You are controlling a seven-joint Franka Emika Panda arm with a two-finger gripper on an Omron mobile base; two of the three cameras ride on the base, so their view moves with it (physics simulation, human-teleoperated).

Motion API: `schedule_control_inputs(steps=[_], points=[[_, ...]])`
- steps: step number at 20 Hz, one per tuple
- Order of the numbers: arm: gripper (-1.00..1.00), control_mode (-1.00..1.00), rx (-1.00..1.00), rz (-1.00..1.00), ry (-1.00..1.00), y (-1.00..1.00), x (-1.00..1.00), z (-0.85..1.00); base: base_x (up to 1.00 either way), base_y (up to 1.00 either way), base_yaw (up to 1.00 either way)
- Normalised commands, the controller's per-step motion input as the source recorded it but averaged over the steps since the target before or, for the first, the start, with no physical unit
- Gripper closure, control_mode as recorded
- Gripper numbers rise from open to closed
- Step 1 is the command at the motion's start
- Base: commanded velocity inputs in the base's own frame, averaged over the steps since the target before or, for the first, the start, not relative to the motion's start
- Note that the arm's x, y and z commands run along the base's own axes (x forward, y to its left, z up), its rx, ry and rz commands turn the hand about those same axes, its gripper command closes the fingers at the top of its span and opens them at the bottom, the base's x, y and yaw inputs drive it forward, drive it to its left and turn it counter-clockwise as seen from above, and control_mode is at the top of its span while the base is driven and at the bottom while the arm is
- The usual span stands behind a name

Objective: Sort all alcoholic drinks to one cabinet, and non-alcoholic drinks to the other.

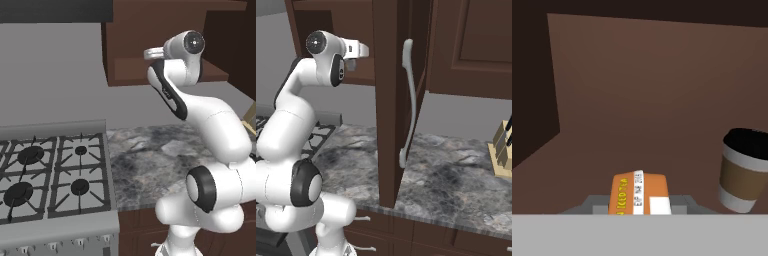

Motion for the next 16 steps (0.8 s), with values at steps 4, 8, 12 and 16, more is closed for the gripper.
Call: schedule_control_inputs(steps=[4, 8, 12, 16], points=[[1.0, -1.0, 0.0, 0.0, 0.0, 0.0, 0.2, -0.03, 0.0, 0.0, 0.0], [1.0, -1.0, 0.0, 0.0, 0.0, 0.0, 0.2, -0.01, 0.0, 0.0, 0.0], [1.0, -1.0, 0.0, 0.0, 0.0, 0.0, 0.2, -0.03, 0.0, 0.0, 0.0], [1.0, -1.0, 0.0, 0.0, 0.01, 0.0, 0.18, -0.03, 0.0, 0.0, 0.0]])
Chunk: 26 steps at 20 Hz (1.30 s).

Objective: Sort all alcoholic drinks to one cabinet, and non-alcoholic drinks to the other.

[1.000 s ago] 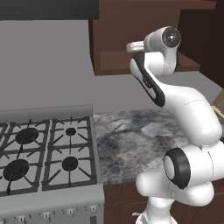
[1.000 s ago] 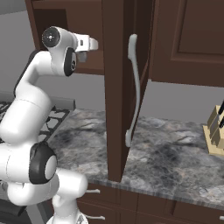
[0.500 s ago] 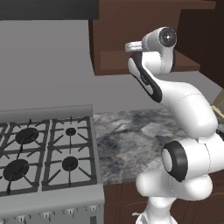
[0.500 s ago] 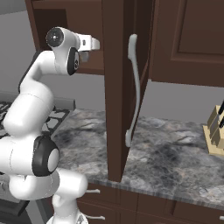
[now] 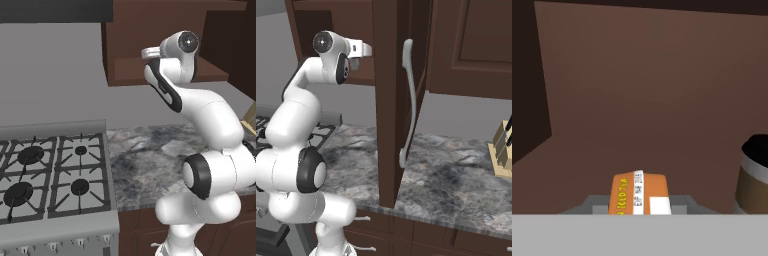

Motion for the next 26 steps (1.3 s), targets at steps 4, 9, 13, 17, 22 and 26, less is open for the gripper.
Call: schedule_control_inputs(steps=[4, 9, 13, 17, 22, 26], points=[[1.0, -1.0, 0.0, 0.0, 0.01, 0.0, 0.16, -0.01, 0.0, 0.0, 0.0], [1.0, -1.0, 0.0, 0.0, 0.01, 0.0, 0.13, 0.0, 0.0, 0.0, 0.0], [1.0, -1.0, 0.0, 0.0, 0.02, 0.0, 0.1, -0.02, 0.0, 0.0, 0.0], [1.0, -1.0, 0.0, 0.0, 0.01, 0.0, 0.06, -0.06, 0.0, 0.0, 0.0], [1.0, -1.0, 0.0, 0.0, 0.0, 0.0, 0.05, -0.1, 0.0, 0.0, 0.0], [1.0, -1.0, 0.0, 0.0, 0.0, 0.0, 0.06, -0.14, 0.0, 0.0, 0.0]])
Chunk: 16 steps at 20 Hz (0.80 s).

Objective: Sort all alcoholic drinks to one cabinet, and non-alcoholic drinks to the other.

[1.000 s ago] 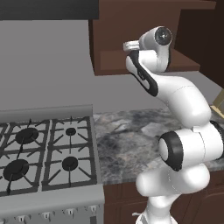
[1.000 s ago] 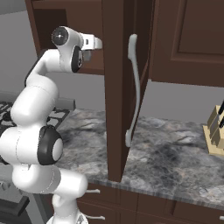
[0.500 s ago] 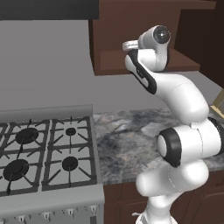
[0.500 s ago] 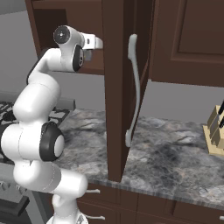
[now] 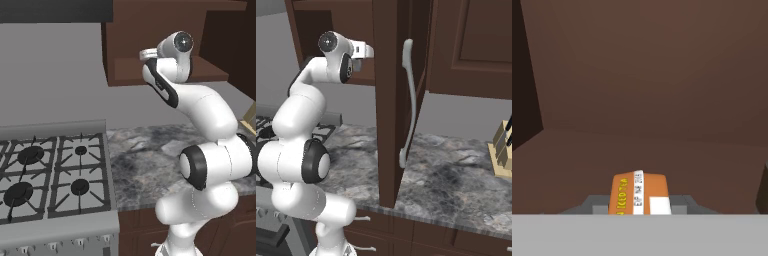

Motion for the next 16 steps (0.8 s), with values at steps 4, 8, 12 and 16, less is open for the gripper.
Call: schedule_control_inputs(steps=[4, 8, 12, 16], points=[[1.0, -1.0, 0.0, 0.0, 0.0, 0.0, 0.05, -0.13, 0.0, 0.0, 0.0], [1.0, -1.0, 0.0, 0.0, 0.0, 0.0, 0.03, -0.14, 0.0, 0.0, 0.0], [1.0, -1.0, 0.0, 0.0, 0.0, 0.0, 0.03, -0.14, 0.0, 0.0, 0.0], [1.0, -1.0, 0.0, 0.0, 0.01, 0.0, 0.02, -0.06, 0.0, 0.0, 0.0]])
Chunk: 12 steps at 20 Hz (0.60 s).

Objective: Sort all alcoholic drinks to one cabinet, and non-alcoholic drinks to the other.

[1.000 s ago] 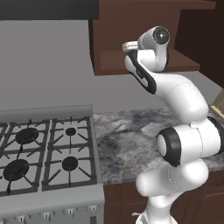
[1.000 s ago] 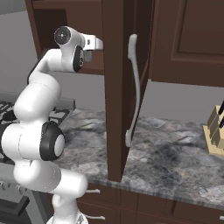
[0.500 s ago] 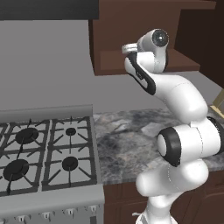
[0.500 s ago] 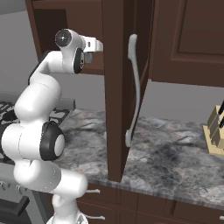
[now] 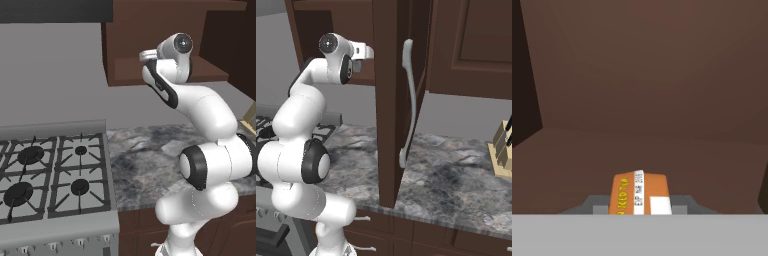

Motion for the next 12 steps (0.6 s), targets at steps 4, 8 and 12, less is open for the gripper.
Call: schedule_control_inputs(steps=[4, 8, 12], points=[[1.0, -1.0, 0.0, 0.0, 0.02, 0.0, 0.02, 0.0, 0.0, 0.0, 0.0], [1.0, -1.0, 0.0, 0.0, 0.0, 0.0, 0.0, 0.0, 0.0, 0.0, 0.0], [-1.0, -1.0, 0.0, 0.0, 0.0, 0.0, 0.0, 0.0, 0.0, 0.0, 0.0]])
